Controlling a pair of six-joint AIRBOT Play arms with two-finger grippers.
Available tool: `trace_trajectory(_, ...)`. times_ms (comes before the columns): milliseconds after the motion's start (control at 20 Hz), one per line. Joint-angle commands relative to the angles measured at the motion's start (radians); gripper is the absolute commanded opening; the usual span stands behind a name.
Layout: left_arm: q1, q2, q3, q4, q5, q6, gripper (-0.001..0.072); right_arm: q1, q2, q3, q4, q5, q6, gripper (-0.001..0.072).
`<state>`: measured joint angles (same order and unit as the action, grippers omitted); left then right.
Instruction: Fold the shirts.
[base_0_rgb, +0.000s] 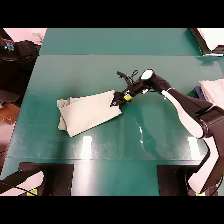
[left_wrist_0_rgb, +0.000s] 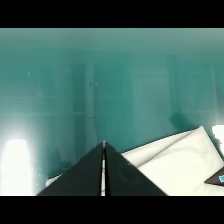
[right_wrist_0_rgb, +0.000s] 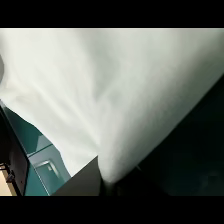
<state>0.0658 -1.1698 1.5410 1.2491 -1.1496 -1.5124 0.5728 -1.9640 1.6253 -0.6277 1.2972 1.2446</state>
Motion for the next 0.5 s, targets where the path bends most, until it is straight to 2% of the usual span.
trace_trajectory(0,-0.041,0.000,-0.010,-0.004,-0.011,0.002,0.0030,-0.010,0.032,0.057,-0.022,0.031,-0.005,0.0010)
trace_trajectory(150,-0.140,0.000,-0.050,-0.003,0.010,0.002,0.0030,-0.133,0.160,0.084,-0.130,0.038,0.046,0.0010)
trace_trajectory(450,-0.325,-0.010,-0.108,-0.004,0.164,0.001,0.0031,-0.578,0.411,0.088,-0.230,0.070,0.068,0.0010)
